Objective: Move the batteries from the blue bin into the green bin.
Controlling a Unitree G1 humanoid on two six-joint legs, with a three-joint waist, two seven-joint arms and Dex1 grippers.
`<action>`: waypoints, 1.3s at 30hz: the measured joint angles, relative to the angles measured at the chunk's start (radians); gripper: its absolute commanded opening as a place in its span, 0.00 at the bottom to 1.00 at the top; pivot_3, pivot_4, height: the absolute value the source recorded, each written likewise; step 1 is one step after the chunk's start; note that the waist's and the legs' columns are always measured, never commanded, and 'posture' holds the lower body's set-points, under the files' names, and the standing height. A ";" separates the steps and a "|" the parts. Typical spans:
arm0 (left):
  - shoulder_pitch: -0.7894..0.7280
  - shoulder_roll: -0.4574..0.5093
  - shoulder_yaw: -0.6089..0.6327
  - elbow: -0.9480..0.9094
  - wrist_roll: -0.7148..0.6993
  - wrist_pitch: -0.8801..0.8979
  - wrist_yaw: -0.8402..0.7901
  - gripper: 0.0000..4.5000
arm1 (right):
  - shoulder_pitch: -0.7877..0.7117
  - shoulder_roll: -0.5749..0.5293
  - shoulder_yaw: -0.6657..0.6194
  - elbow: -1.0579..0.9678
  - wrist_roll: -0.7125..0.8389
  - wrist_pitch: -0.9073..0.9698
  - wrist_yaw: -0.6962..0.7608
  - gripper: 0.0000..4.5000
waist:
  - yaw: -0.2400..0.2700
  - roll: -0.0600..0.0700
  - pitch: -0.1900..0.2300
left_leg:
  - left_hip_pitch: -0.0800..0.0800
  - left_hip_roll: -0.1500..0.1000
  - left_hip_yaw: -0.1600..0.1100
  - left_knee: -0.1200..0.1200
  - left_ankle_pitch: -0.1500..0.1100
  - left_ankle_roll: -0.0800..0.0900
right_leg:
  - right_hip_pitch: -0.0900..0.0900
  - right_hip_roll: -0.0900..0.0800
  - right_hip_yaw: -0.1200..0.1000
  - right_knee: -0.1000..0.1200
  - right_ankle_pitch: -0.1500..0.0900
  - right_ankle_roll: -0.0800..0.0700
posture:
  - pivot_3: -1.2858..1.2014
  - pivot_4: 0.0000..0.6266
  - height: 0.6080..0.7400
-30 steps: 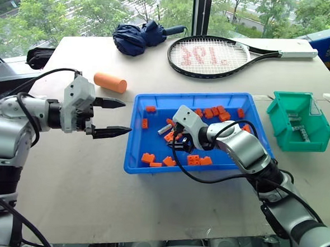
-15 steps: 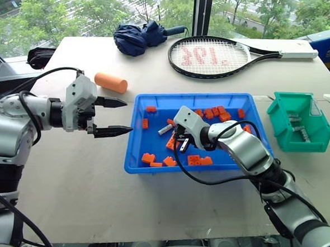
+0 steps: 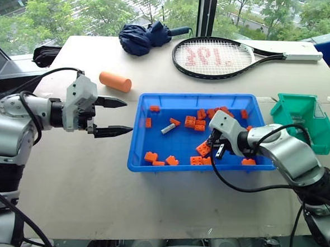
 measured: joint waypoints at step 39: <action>0.089 0.038 0.081 -0.066 -0.036 0.048 -0.003 1.00 | -0.279 0.404 0.225 0.751 -0.263 -0.555 0.215 0.00 | -0.020 0.000 0.000 | -0.001 0.000 0.003 0.000 0.000 0.000 | -0.006 0.002 0.004 0.005 0.001 0.000 | 0.52 0.24 1.00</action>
